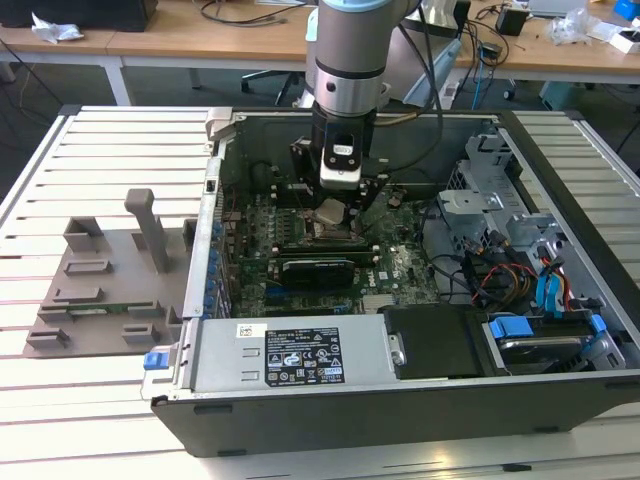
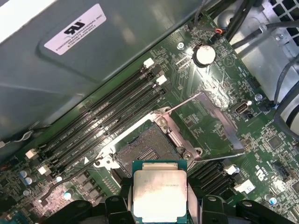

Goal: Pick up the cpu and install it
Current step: 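Place the cpu into insertion slot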

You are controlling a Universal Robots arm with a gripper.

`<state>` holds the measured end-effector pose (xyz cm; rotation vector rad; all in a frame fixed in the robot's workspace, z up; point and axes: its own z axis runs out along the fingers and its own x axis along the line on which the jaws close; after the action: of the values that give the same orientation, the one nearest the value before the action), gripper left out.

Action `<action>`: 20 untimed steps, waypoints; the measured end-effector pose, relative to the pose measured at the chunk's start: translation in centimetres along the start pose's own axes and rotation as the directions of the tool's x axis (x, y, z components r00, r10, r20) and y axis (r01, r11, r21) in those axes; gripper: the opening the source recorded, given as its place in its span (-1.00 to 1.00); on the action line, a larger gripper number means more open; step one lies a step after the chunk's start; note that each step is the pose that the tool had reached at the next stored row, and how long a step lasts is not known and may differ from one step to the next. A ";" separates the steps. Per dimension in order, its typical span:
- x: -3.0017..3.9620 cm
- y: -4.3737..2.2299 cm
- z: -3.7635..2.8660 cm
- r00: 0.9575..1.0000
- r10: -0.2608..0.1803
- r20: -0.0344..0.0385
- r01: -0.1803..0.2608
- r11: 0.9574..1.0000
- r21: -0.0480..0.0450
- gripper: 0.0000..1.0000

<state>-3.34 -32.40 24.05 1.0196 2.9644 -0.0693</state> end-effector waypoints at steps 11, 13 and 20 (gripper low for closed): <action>0.00 0.00 0.00 0.998 0.059 -0.002 -0.059 0.998 0.002 0.09; 0.00 0.00 0.00 0.998 0.068 -0.002 -0.068 0.998 0.002 0.09; 0.00 0.00 0.00 0.995 0.101 -0.004 -0.101 0.995 0.003 0.09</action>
<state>-3.34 -32.40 24.05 1.1690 2.9109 -0.0707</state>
